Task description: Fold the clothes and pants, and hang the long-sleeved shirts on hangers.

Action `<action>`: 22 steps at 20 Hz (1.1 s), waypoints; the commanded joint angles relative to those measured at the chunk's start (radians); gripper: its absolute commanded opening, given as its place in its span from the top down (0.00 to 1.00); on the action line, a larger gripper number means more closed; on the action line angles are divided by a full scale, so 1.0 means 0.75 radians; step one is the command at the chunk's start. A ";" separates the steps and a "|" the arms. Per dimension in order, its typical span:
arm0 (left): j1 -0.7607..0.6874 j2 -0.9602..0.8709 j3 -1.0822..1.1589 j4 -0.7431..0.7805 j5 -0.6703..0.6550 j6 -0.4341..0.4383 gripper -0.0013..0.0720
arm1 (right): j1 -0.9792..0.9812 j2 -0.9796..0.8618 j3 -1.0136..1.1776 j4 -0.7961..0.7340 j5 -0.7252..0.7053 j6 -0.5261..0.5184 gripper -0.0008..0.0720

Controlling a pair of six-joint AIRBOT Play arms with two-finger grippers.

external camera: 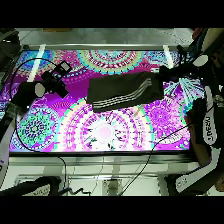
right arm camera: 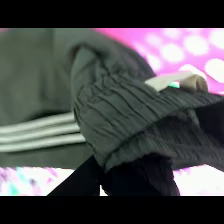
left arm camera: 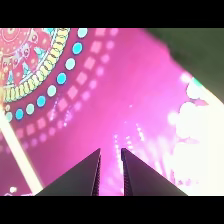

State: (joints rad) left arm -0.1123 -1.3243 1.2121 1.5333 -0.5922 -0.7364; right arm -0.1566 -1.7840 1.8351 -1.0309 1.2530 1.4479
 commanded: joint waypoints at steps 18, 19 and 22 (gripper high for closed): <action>-0.001 0.002 0.000 -0.001 -0.003 0.000 0.78 | -0.316 -0.430 -0.074 0.287 0.026 0.057 0.02; -0.001 0.002 0.001 -0.001 -0.003 0.001 0.78 | -0.291 -0.446 -0.074 0.316 0.023 0.056 0.03; -0.001 0.002 0.001 0.000 -0.003 0.001 0.78 | -0.231 -0.447 -0.074 0.357 0.054 0.011 0.11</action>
State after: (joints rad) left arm -0.1123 -1.3228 1.2121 1.5330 -0.5945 -0.7368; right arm -0.3618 -2.0983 1.7809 -0.8162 1.2690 1.4788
